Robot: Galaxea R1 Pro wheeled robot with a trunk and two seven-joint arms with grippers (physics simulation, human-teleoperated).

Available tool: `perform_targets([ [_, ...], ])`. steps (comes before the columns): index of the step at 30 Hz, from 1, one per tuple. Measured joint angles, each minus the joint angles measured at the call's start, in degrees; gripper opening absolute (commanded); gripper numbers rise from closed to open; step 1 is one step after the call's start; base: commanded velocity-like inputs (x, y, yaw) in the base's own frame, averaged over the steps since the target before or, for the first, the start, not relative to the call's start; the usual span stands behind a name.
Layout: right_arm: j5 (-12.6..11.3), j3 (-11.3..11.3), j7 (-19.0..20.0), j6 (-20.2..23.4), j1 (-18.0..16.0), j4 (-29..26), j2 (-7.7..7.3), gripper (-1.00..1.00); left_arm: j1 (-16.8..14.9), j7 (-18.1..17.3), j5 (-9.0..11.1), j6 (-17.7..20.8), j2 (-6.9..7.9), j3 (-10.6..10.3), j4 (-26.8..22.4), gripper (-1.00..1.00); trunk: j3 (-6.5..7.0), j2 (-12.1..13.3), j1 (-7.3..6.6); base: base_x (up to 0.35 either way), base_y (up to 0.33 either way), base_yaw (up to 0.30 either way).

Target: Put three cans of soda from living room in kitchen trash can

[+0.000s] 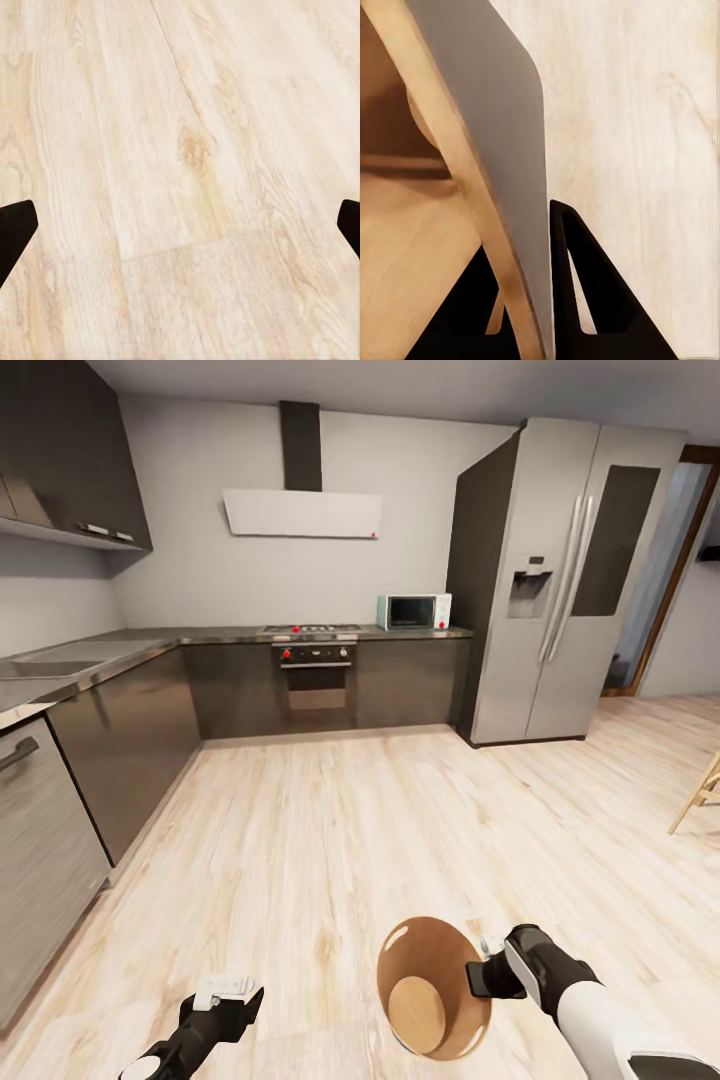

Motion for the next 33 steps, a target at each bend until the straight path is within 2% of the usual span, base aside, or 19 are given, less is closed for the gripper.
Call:
perform_targets([
  [2, -0.6, -0.2, 0.1, 0.1, 0.0, 0.0, -0.13, -1.0, 0.0, 0.0, 0.0, 0.0, 0.0, 0.0, 0.0, 1.0, 0.18, 0.8, -0.44, 0.0, 0.0, 0.0],
  [7, -0.3, 0.0, 0.0, 0.1, 0.0, 0.0, -0.18, -1.0, 0.0, 0.0, 0.0, 0.0, 0.0, -0.1, 0.0, 1.0, 0.62, 2.8, -1.54, 0.0, 0.0, 0.0],
  [17, -0.1, 0.4, 0.0, -0.2, 0.0, 0.0, 0.5, -1.0, 0.0, -0.2, 0.1, -1.1, 0.0, -0.1, -0.3, 1.0, 0.3, 2.8, -1.54, 0.0, 0.0, -0.007],
  [20, -0.8, 0.2, 0.1, -0.2, 0.0, 0.0, 0.61, -1.0, 0.0, -0.3, 0.1, -1.2, 0.0, -0.1, -0.3, 1.0, 0.3, 2.8, -1.55, 0.0, 0.0, -0.156],
  [23, -0.1, 0.4, 0.0, -0.4, 0.0, 0.0, 0.59, -1.0, 0.0, -0.3, 0.1, -1.2, 0.0, -0.1, -0.3, 1.0, 0.29, 2.8, -1.54, 0.0, 0.0, -0.215],
  [33, -0.5, 0.2, 0.1, -0.4, 0.0, -0.1, 0.55, -1.0, 0.0, -0.3, 0.1, -1.2, 0.0, -0.1, -0.2, 1.0, 0.3, 2.8, -1.55, 0.0, 0.0, -0.112],
])
